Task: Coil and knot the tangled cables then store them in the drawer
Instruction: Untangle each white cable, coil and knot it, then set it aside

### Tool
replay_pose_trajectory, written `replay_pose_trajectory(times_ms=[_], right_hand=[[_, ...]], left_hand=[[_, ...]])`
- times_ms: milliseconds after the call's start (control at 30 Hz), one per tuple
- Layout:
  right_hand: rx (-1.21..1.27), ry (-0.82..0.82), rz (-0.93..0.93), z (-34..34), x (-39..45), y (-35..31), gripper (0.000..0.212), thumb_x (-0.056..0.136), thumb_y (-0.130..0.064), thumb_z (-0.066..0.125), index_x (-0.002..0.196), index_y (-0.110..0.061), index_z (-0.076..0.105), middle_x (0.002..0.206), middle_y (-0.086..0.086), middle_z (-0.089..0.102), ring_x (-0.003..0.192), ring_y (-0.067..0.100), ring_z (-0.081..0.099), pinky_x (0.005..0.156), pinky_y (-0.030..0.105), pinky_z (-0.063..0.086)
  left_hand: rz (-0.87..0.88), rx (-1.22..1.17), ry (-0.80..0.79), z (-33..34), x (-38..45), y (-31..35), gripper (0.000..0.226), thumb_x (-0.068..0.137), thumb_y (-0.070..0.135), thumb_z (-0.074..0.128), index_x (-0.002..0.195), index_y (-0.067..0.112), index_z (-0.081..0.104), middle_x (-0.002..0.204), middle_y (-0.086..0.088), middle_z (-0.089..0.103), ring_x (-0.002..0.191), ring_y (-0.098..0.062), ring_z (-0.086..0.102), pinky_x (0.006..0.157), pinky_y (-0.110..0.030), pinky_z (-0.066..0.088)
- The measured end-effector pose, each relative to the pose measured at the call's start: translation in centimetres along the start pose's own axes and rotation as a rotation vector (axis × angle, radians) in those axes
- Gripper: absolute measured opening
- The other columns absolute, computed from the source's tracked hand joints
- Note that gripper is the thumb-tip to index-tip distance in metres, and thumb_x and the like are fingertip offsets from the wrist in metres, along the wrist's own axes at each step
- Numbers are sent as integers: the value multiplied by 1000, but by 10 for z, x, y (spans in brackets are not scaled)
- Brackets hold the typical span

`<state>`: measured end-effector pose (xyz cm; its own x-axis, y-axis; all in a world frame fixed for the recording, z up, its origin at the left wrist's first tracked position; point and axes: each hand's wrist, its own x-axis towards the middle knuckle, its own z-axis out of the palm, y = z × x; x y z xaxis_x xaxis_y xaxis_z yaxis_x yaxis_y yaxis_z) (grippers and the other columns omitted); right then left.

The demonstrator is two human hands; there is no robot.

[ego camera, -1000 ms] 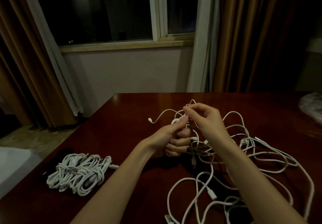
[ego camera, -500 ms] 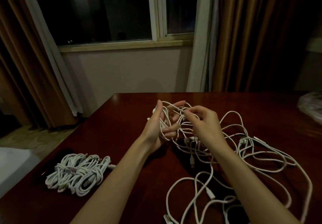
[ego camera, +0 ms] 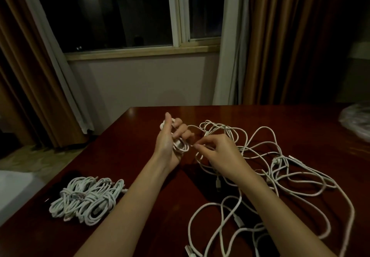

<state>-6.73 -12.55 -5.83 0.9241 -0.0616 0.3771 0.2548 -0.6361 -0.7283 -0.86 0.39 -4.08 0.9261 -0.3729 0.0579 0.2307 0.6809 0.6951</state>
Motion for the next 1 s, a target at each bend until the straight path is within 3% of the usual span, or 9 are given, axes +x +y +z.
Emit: replay_pose_trajectory(times_ms=[67, 133, 267, 367, 500, 600, 700, 867, 1000], right_hand=[[-20, 8, -48, -2, -1, -1, 11, 91, -27, 64, 94, -20, 73, 63, -13, 59, 60, 0, 56, 59, 16, 43], [-43, -20, -89, -4, -1, -4, 7, 89, -25, 68, 91, -19, 71, 53, -13, 52, 53, -1, 54, 52, 12, 38], [-126, -195, -137, -5, -4, -12, 8, 86, -20, 70, 94, -20, 73, 62, -8, 60, 55, -1, 55, 54, 14, 42], [-53, -249, -161, -9, -5, -18, 9, 87, -18, 70, 93, -15, 75, 59, -13, 59, 55, -4, 56, 58, 12, 43], [12, -271, -222, -9, -8, -23, 13, 85, -19, 72, 97, -14, 75, 90, -9, 72, 85, -5, 65, 81, 16, 53], [-1, -199, -241, -8, -7, -22, 13, 84, -18, 73, 97, -17, 73, 91, -11, 70, 86, -2, 65, 79, 17, 53], [-112, -77, -237, -8, -6, -20, 23, 79, -23, 77, 95, -20, 62, 84, -11, 65, 76, 3, 63, 71, 25, 55], [-46, -17, -172, -6, -5, -18, 30, 75, -22, 79, 93, -19, 55, 82, -6, 62, 73, 6, 63, 65, 26, 56], [233, -23, -99, -16, -2, -18, 17, 82, -8, 70, 84, -19, 57, 85, 0, 66, 80, 14, 67, 71, 34, 58]], left_hand=[[17, -53, 40, -7, 3, 7, 52, 103, 48, 30, 61, 17, 35, 39, 9, 26, 30, -2, 27, 32, -13, 29], [20, -13, 63, -13, 6, 12, 51, 103, 48, 30, 62, 17, 33, 38, 9, 24, 27, -2, 21, 27, -13, 19], [-12, 105, 41, -16, 5, 12, 52, 102, 50, 31, 62, 18, 31, 37, 8, 22, 27, -2, 18, 28, -15, 11], [-32, 251, 7, -13, 5, 7, 55, 99, 55, 32, 58, 19, 32, 38, 8, 22, 27, -2, 17, 30, -16, 9], [-41, 508, -86, -7, 2, -3, 52, 89, 61, 40, 57, 20, 37, 43, 7, 26, 31, -3, 20, 33, -15, 15], [-72, 739, -189, 1, -6, -9, 53, 87, 62, 37, 62, 16, 44, 53, 2, 39, 44, -9, 38, 47, -20, 32], [-187, 866, -215, 1, -10, -11, 67, 96, 58, 31, 82, 0, 62, 65, 1, 63, 61, -9, 61, 57, -18, 49], [-198, 845, -247, 7, -17, -9, 52, 95, 58, 32, 62, 21, 48, 52, -1, 47, 31, -7, 41, 34, -15, 32], [-278, 772, -291, 1, -13, -2, 63, 92, 63, 30, 54, 22, 59, 38, 7, 35, 27, -4, 29, 30, -14, 20]])
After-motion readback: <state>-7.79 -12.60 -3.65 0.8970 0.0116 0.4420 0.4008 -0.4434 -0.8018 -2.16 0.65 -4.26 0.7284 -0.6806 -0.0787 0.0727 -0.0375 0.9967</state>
